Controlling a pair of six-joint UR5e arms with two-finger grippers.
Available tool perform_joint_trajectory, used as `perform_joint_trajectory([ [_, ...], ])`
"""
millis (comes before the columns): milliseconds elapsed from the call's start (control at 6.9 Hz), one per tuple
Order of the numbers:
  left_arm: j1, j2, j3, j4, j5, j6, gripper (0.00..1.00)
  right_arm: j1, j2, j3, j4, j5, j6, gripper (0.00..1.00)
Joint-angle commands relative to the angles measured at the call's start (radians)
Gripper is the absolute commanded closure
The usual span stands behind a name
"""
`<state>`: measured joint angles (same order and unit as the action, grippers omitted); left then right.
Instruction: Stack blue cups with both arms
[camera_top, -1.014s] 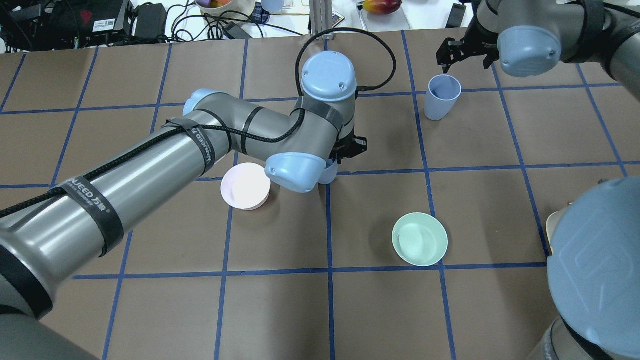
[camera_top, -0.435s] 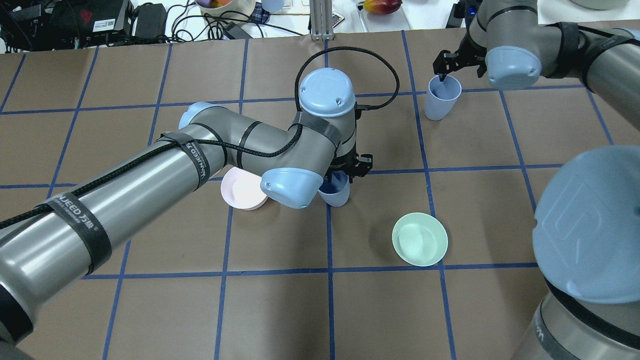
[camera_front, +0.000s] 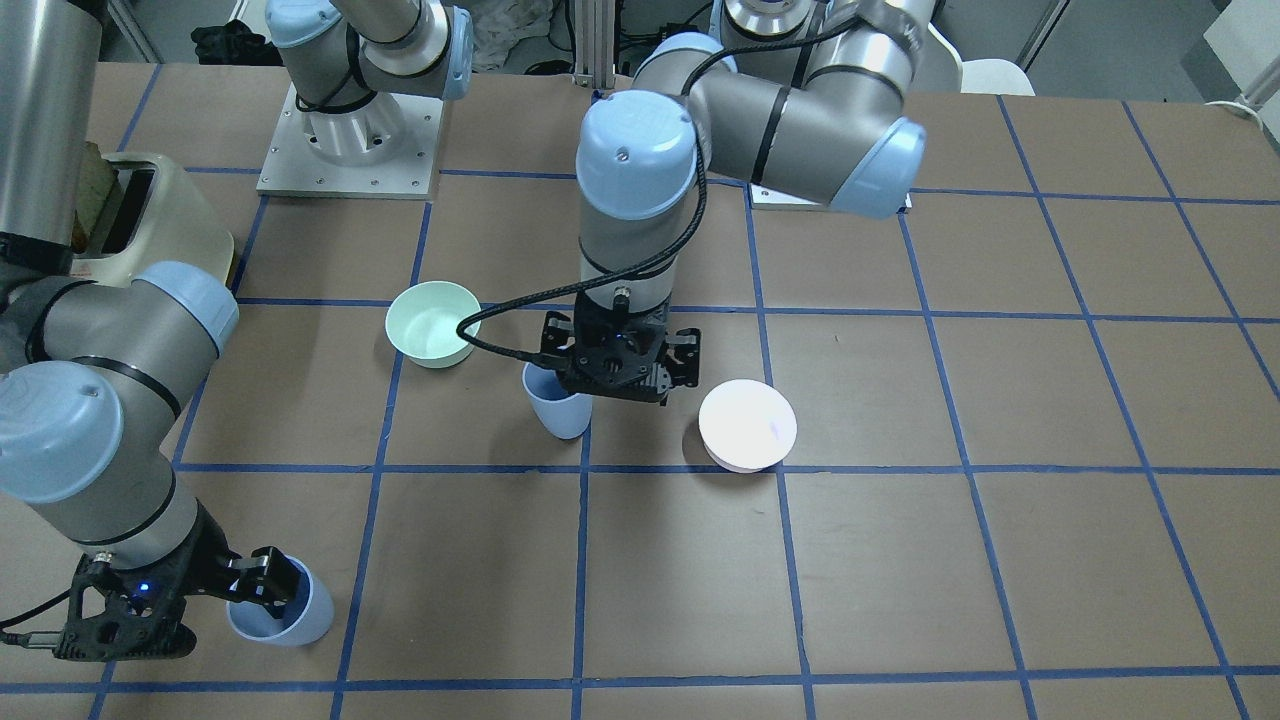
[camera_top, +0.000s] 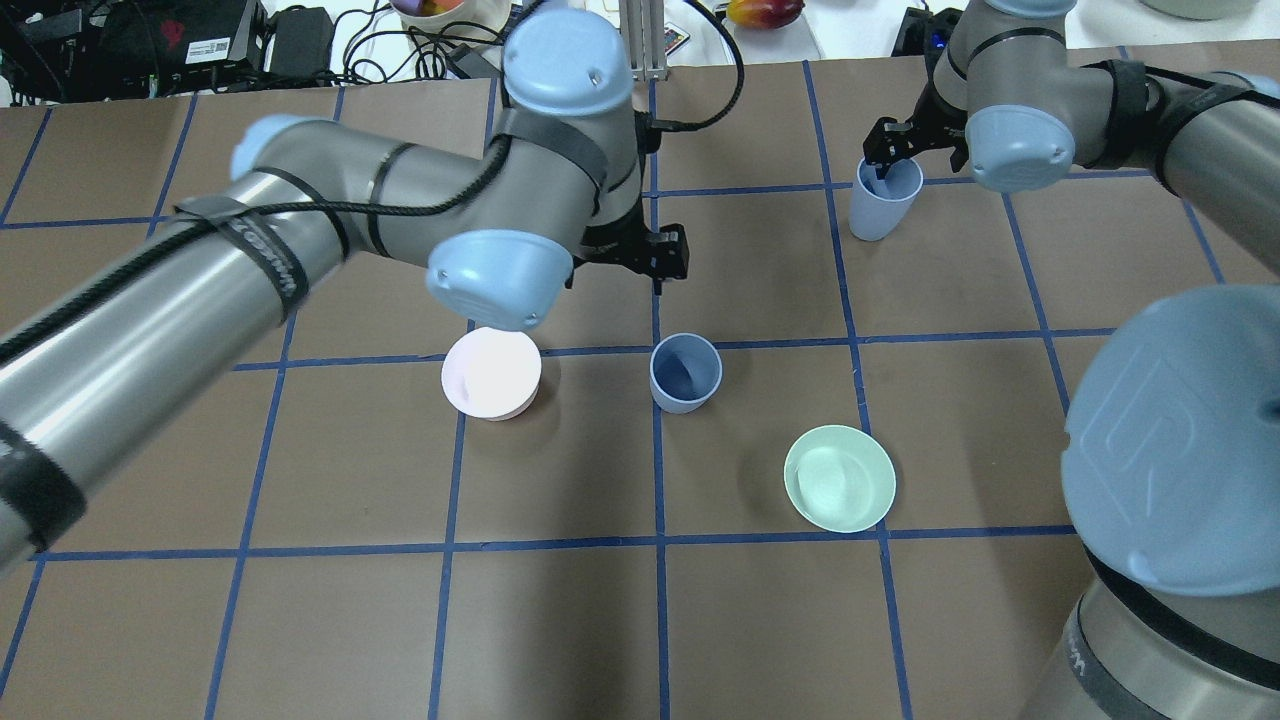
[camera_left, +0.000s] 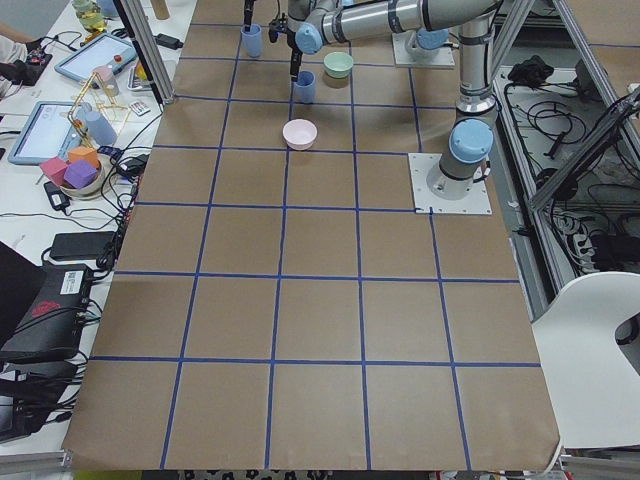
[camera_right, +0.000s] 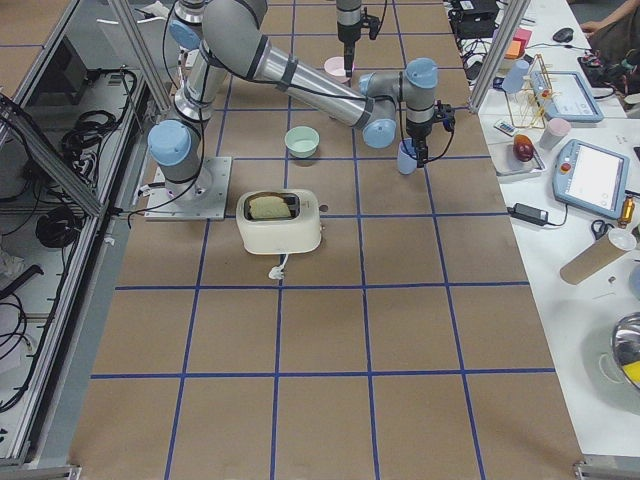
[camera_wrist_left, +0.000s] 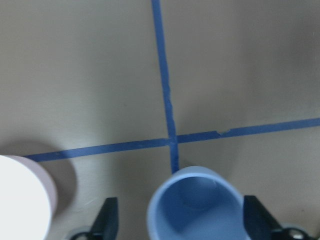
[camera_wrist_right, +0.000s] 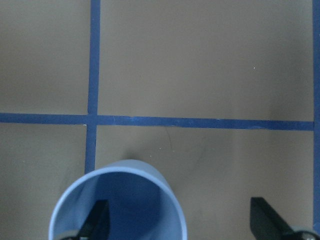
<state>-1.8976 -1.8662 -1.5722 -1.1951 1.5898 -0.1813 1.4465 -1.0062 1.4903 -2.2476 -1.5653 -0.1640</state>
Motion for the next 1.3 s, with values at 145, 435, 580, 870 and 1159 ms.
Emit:
perform_joint_trajectory([
  [145,0.171,0.177,0.098,-0.319,-0.002,0.118,0.0,-0.001,0.004,0.021,0.006,0.002,0.006,0.12],
  [435,0.196,0.306,0.077,-0.458,-0.002,0.233,0.0,-0.001,0.006,0.024,0.016,0.002,0.018,0.92],
  [580,0.21,0.335,0.042,-0.437,-0.001,0.224,0.0,-0.001,0.0,0.024,0.073,0.004,0.018,1.0],
  [870,0.242,0.352,-0.003,-0.313,-0.002,0.252,0.0,-0.001,-0.024,0.008,0.105,0.014,0.02,1.0],
  [1159,0.291,0.346,0.011,-0.302,-0.005,0.266,0.0,0.009,-0.102,0.001,0.222,0.019,0.061,1.0],
])
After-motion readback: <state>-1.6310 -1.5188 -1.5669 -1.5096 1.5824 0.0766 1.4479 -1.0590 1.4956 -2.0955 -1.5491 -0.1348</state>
